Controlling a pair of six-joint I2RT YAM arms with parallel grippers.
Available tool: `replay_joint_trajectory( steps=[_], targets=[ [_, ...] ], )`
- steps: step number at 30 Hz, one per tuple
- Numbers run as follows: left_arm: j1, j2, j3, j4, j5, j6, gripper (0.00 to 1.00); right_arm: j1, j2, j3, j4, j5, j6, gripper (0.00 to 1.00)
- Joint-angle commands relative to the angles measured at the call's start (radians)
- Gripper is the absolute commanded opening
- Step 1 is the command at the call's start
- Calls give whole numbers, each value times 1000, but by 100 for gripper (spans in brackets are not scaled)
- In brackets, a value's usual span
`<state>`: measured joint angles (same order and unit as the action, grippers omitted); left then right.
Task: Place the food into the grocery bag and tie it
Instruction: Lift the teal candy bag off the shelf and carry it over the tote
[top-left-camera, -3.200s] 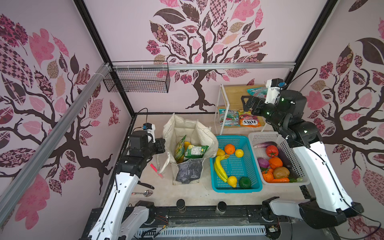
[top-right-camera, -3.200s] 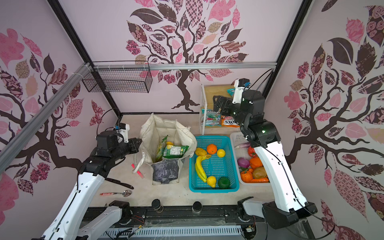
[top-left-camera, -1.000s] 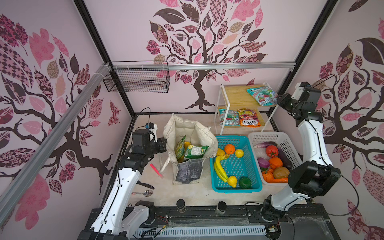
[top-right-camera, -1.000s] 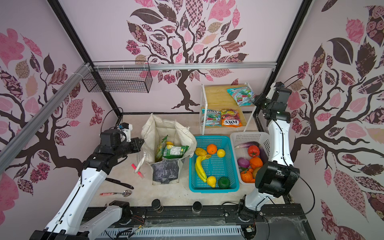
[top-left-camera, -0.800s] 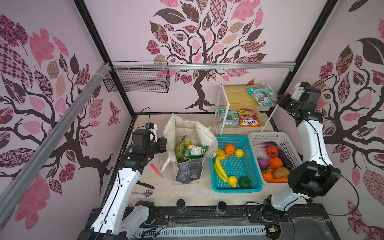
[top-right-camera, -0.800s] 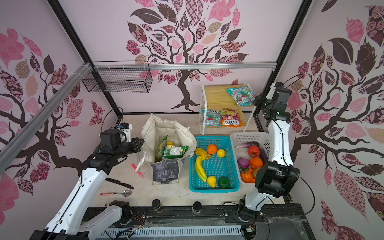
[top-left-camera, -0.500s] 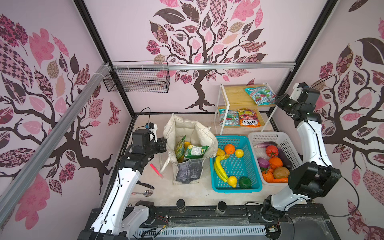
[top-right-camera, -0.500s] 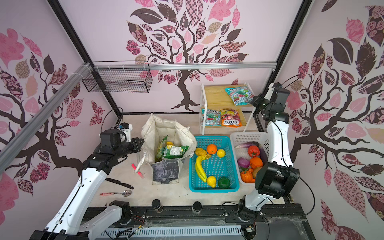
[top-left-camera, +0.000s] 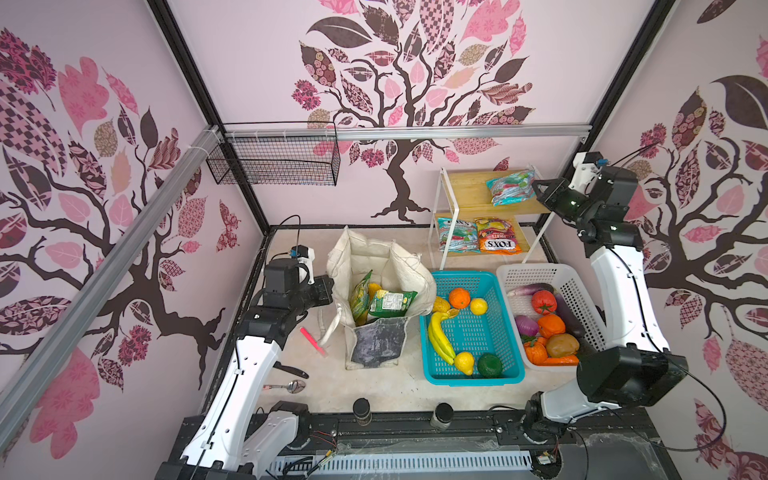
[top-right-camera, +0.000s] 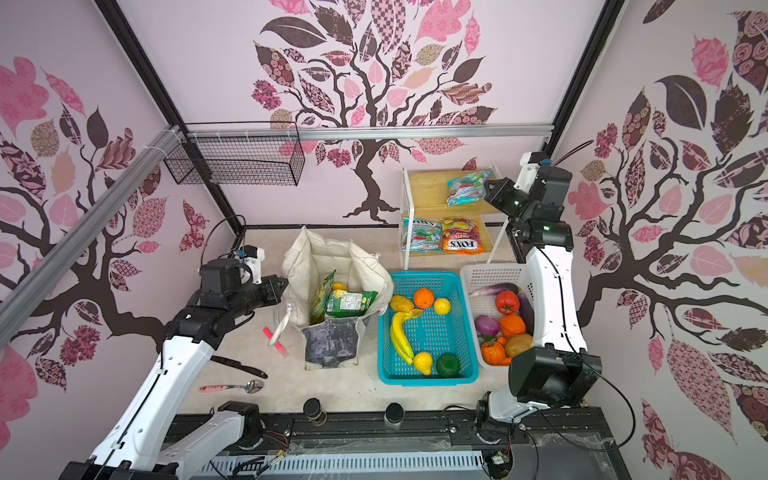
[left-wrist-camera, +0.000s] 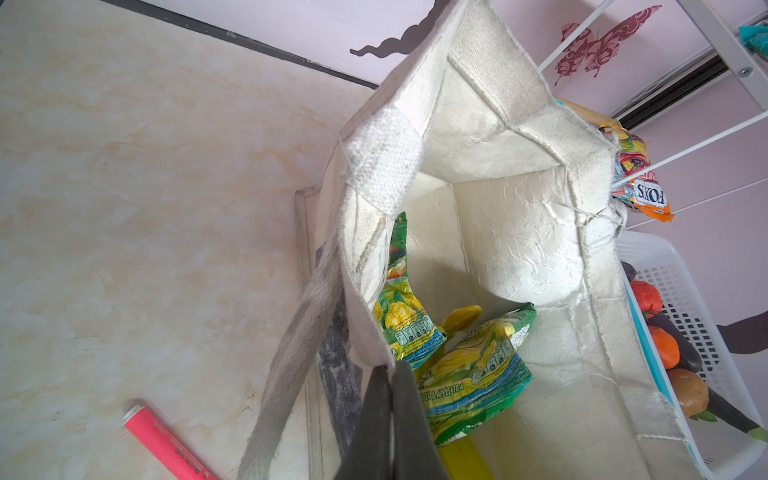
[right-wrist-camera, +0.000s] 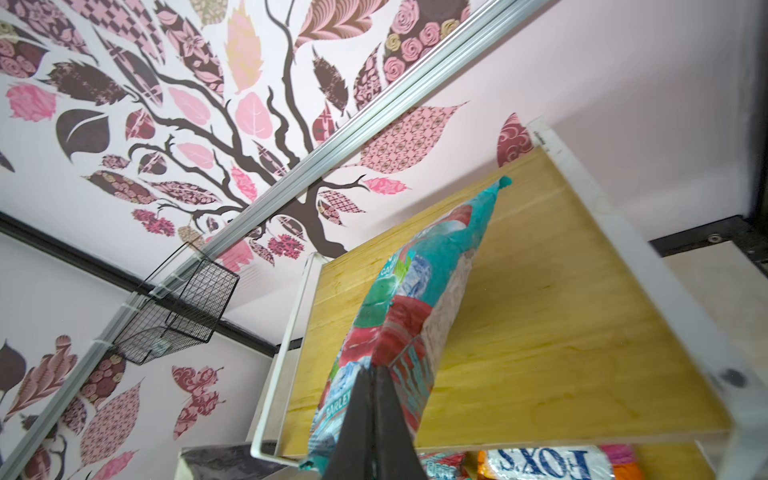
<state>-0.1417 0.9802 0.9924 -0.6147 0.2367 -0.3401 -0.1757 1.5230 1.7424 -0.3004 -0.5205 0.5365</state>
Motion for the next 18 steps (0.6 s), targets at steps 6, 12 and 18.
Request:
replay_joint_trajectory(
  steps=[6, 12, 18],
  targets=[
    [2, -15, -30, 8, 0, 7, 0, 16, -101, 27, 59, -38, 63, 0],
    [3, -18, -30, 9, 5, 7, 0, 18, -155, 38, 59, -48, 66, 0],
    [3, -16, -31, 9, 7, 6, 0, 19, -213, 19, 72, -81, 95, 0]
  ],
)
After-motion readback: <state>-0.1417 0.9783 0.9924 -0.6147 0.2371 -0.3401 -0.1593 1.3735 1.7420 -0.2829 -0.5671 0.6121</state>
